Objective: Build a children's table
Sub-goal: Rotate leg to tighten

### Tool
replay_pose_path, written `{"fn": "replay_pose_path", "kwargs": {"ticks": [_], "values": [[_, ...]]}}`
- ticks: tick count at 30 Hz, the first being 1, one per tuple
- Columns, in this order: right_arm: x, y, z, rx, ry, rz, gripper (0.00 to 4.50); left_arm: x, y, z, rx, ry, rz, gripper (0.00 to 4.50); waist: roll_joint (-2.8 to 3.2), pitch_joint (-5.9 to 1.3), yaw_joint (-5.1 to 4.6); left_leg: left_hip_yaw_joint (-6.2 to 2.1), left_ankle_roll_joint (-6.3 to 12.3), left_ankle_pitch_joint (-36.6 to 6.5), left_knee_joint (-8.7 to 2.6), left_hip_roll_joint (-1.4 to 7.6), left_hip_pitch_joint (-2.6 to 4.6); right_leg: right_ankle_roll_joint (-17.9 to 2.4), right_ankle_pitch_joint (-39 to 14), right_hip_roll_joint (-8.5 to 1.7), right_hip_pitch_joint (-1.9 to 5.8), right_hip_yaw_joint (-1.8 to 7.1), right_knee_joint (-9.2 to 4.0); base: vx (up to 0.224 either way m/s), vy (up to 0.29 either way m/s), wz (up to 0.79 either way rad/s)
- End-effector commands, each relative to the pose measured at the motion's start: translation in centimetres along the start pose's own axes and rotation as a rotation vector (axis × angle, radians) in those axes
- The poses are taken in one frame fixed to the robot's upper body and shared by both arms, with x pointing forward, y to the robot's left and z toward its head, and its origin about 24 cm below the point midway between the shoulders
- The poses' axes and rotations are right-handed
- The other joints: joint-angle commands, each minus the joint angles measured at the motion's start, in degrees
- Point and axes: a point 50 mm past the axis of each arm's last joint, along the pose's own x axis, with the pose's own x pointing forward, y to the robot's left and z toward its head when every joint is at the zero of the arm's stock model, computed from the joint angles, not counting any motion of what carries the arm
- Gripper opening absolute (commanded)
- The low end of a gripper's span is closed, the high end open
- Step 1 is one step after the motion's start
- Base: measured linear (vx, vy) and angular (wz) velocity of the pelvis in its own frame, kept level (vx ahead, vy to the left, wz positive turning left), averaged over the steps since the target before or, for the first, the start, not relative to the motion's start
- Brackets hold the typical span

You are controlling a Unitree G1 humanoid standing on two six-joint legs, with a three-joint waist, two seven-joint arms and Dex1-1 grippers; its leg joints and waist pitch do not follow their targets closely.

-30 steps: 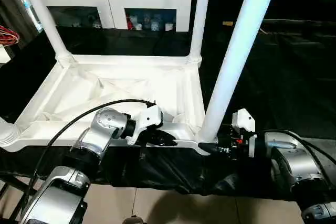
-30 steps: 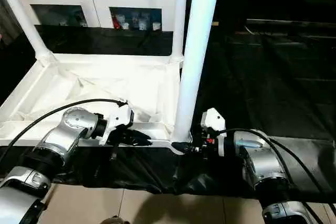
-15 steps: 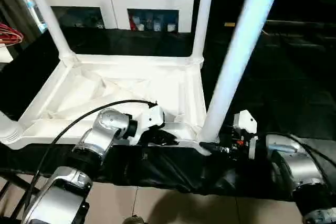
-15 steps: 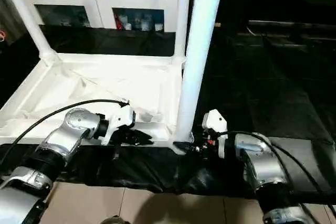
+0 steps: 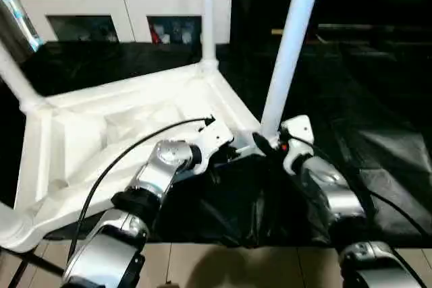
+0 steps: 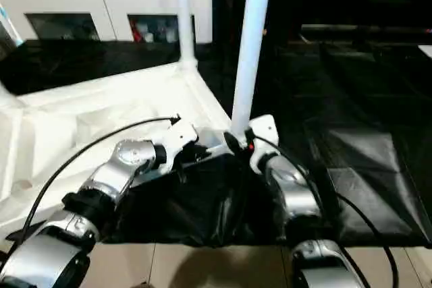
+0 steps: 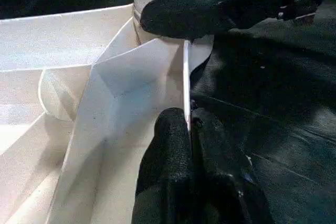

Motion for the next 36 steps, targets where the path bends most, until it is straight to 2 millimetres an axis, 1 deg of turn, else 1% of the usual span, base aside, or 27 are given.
{"fn": "replay_pose_path", "kwargs": {"ticks": [1, 2, 4, 5, 7, 8, 10, 11, 13, 14, 15, 18, 19, 20, 21, 22, 23, 24, 25, 26, 27, 28, 29, 31, 34, 36], "values": [[1.7, 6.1, -1.5, 0.009, 0.070, 0.210, 3.03, 3.0, -3.4, 4.0, 0.082, -0.131, -0.138, 0.00, -0.31, -2.91, -0.01, -0.51, 2.29, -13.73, -3.73, 1.55, -0.47, -8.92, -17.28, -3.69, 2.86, 2.71, -4.79, 0.000, 0.000, 0.00], [1.5, 5.9, -1.5, 0.038, 0.056, 0.231, 3.37, 2.8, -3.2, 3.8, 0.082, -0.128, -0.141, 0.00, -0.33, -2.84, -0.02, -0.49, 2.49, -14.35, -3.79, 1.56, -0.40, -8.98, -17.65, -3.67, 2.89, 2.72, -4.86, 0.000, 0.000, 0.00], [1.4, 5.7, -1.5, 0.049, 0.050, 0.237, 3.37, 2.6, -3.1, 3.6, 0.083, -0.125, -0.144, 0.00, -0.29, -2.82, -0.05, -0.52, 2.66, -14.94, -3.83, 1.60, -0.38, -8.94, -18.09, -3.64, 2.93, 2.74, -4.90, 0.000, 0.000, 0.00], [1.2, 5.4, -1.5, 0.052, 0.048, 0.250, 3.44, 2.4, -2.9, 3.4, 0.087, -0.122, -0.149, 0.00, -0.21, -2.81, -0.10, -0.57, 2.62, -15.24, -3.91, 1.67, -0.36, -8.98, -18.26, -3.67, 2.89, 2.75, -4.92, 0.000, 0.000, 0.00], [0.6, 4.6, -1.6, 0.030, 0.048, 0.271, 3.74, 1.7, -2.7, 2.9, 0.100, -0.116, -0.178, 0.00, -0.26, -2.84, -0.12, -0.56, 2.68, -15.38, -3.92, 1.69, -0.33, -9.10, -17.92, -3.68, 2.93, 2.78, -4.90, 0.000, 0.000, 0.00], [0.6, 4.6, -1.6, 0.030, 0.048, 0.271, 3.83, 1.7, -2.7, 2.9, 0.100, -0.116, -0.178, 0.00, -0.33, -2.87, -0.11, -0.53, 3.01, -15.21, -3.86, 1.67, -0.44, -9.26, -17.28, -3.66, 3.05, 2.78, -4.83, 0.000, 0.000, 0.00], [0.0, 3.9, -1.7, -0.010, 0.054, 0.302, 3.87, 1.1, -2.4, 2.5, 0.090, -0.124, -0.201, 0.00, -0.27, -3.00, -0.03, -0.46, 3.43, -14.12, -3.70, 1.72, -0.47, -9.75, -15.23, -3.68, 3.11, 2.82, -4.66, 0.000, 0.000, 0.00], [-0.6, 3.3, -1.7, -0.045, 0.056, 0.350, 4.06, 0.5, -2.2, 2.1, 0.094, -0.125, -0.215, 0.00, -0.29, -3.01, 0.06, -0.42, 3.81, -13.33, -3.61, 1.68, -0.56, -10.18, -14.05, -3.66, 3.21, 2.78, -4.51, 0.000, 0.000, 0.00], [-0.9, 3.0, -1.7, -0.060, 0.050, 0.385, 4.06, 0.2, -2.1, 1.9, 0.098, -0.130, -0.230, 0.00, -0.22, -3.02, 0.15, -0.30, 4.40, -12.71, -3.50, 1.71, -0.54, -10.60, -13.25, -3.64, 3.16, 2.74, -4.45, 0.000, 0.000, 0.00], [-1.3, 2.7, -1.6, -0.077, 0.044, 0.423, 4.06, -0.2, -2.1, 1.7, 0.100, -0.132, -0.250, 0.00, -0.32, -3.00, 0.33, -0.23, 4.82, -12.63, -3.38, 1.64, -0.62, -10.63, -13.56, -3.59, 3.28, 2.69, -4.48, 0.000, 0.000, 0.00], [-1.6, 2.4, -1.4, -0.090, 0.039, 0.456, 4.06, -0.5, -2.1, 1.5, 0.101, -0.134, -0.269, 0.00, -0.28, -2.98, 0.61, -0.21, 5.13, -12.34, -3.39, 1.77, -0.58, -10.71, -13.90, -3.61, 3.23, 2.68, -4.45, 0.000, 0.000, 0.00], [-2.5, 1.7, -1.0, -0.123, 0.031, 0.536, 4.06, -1.4, -2.1, 1.1, 0.102, -0.139, -0.335, 0.00, -0.25, -2.97, 0.97, -0.16, 5.35, -12.48, -3.40, 2.02, -0.41, -10.86, -15.28, -3.71, 2.99, 2.76, -4.45, 0.000, 0.000, 0.00], [-2.7, 1.6, -0.9, -0.132, 0.029, 0.564, 4.06, -1.6, -2.2, 1.0, 0.104, -0.143, -0.352, 0.00, -0.15, -2.95, 1.18, -0.20, 5.47, -12.62, -3.38, 2.15, -0.55, -10.73, -15.53, -3.73, 2.99, 2.79, -4.39, 0.000, 0.000, 0.00], [-3.0, 1.4, -0.8, -0.139, 0.029, 0.591, 4.06, -1.9, -2.1, 0.9, 0.102, -0.143, -0.368, 0.00, -0.19, -2.94, 1.26, -0.22, 5.45, -12.60, -3.45, 2.13, -0.52, -10.52, -15.69, -3.65, 2.98, 2.77, -4.42, 0.000, 0.000, 0.00], [-3.3, 1.3, -0.6, -0.152, 0.030, 0.632, 4.06, -2.2, -2.0, 0.8, 0.109, -0.138, -0.383, 0.00, -0.37, -2.98, 1.26, -0.25, 5.50, -12.60, -3.45, 2.11, -0.59, -10.52, -15.68, -3.61, 3.06, 2.72, -4.35, 0.000, 0.000, 0.00], [-3.6, 1.2, -0.6, -0.160, 0.032, 0.661, 4.06, -2.4, -1.9, 0.7, 0.113, -0.134, -0.392, 0.00, -0.26, -2.94, 1.32, -0.27, 5.46, -12.64, -3.45, 2.16, -0.59, -10.55, -15.80, -3.63, 2.97, 2.74, -4.30, 0.000, 0.000, 0.00], [-3.8, 1.2, -0.5, -0.169, 0.035, 0.691, 4.06, -2.7, -1.8, 0.5, 0.113, -0.128, -0.401, 0.00, -0.32, -2.88, 1.23, -0.18, 5.52, -13.04, -3.44, 2.11, -0.63, -10.45, -16.39, -3.62, 2.91, 2.75, -4.43, 0.000, 0.000, 0.00], [-4.1, 1.2, -0.4, -0.174, 0.038, 0.720, 4.06, -2.9, -1.7, 0.4, 0.115, -0.121, -0.410, 0.00, -0.53, -2.92, 1.31, -0.22, 5.54, -12.87, -3.44, 2.12, -0.59, -10.35, -16.58, -3.67, 2.95, 2.75, -4.42, 0.000, 0.000, 0.00], [-4.2, 1.2, -0.4, -0.176, 0.040, 0.743, 4.06, -3.1, -1.6, 0.3, 0.118, -0.118, -0.416, 0.00, -0.41, -2.93, 1.44, -0.23, 5.68, -12.32, -3.39, 2.10, -0.64, -10.18, -16.61, -3.68, 2.91, 2.78, -4.38, 0.000, 0.000, 0.00], [-4.5, 1.2, -0.3, -0.180, 0.043, 0.774, 4.06, -3.3, -1.5, 0.2, 0.121, -0.114, -0.425, 0.00, -0.50, -2.93, 1.52, -0.23, 5.69, -12.08, -3.40, 2.08, -0.64, -10.10, -16.84, -3.72, 2.92, 2.78, -4.41, 0.000, 0.000, 0.00], [-4.7, 1.2, -0.3, -0.181, 0.048, 0.807, 3.92, -3.6, -1.3, 0.1, 0.124, -0.109, -0.433, 0.00, -0.56, -2.92, 1.62, -0.22, 5.79, -11.82, -3.36, 2.09, -0.65, -10.02, -16.88, -3.71, 2.90, 2.80, -4.37, 0.000, 0.000, 0.00], [-4.9, 1.2, -0.3, -0.179, 0.053, 0.832, 3.92, -3.8, -1.2, 0.1, 0.126, -0.106, -0.441, 0.00, -0.69, -3.00, 1.72, -0.20, 5.97, -11.48, -3.32, 2.06, -0.61, -9.99, -16.63, -3.67, 2.95, 2.78, -4.37, 0.000, 0.000, 0.00], [-5.0, 1.2, -0.3, -0.177, 0.058, 0.853, 3.74, -4.0, -1.1, 0.0, 0.128, -0.100, -0.450, 0.00, -0.58, -3.03, 1.82, -0.24, 6.20, -10.90, -3.29, 2.14, -0.69, -10.19, -15.81, -3.63, 2.86, 2.79, -4.20, 0.000, 0.000, 0.00], [-5.3, 1.2, -0.2, -0.159, 0.069, 0.889, 3.71, -4.4, -1.0, -0.1, 0.130, -0.096, -0.463, 0.00, -0.55, -3.05, 1.97, -0.21, 6.21, -10.73, -3.24, 2.17, -0.63, -10.57, -15.34, -3.67, 2.79, 2.78, -4.16, 0.000, 0.000, 0.00], [-5.6, 1.3, -0.2, -0.159, 0.084, 0.920, 3.33, -4.7, -0.9, -0.2, 0.127, -0.091, -0.480, 0.00, -0.54, -3.06, 2.11, -0.23, 5.77, -10.58, -3.22, 2.27, -0.63, -11.17, -14.14, -3.68, 2.78, 2.78, -3.97, 0.000, 0.000, 0.00], [-5.8, 1.3, -0.3, -0.157, 0.090, 0.935, 3.24, -4.9, -0.9, -0.4, 0.125, -0.084, -0.494, 0.00, -0.48, -3.07, 2.18, -0.25, 5.56, -10.52, -3.22, 2.26, -0.61, -11.23, -14.01, -3.72, 2.82, 2.78, -3.96, 0.000, 0.000, 0.00]]}}
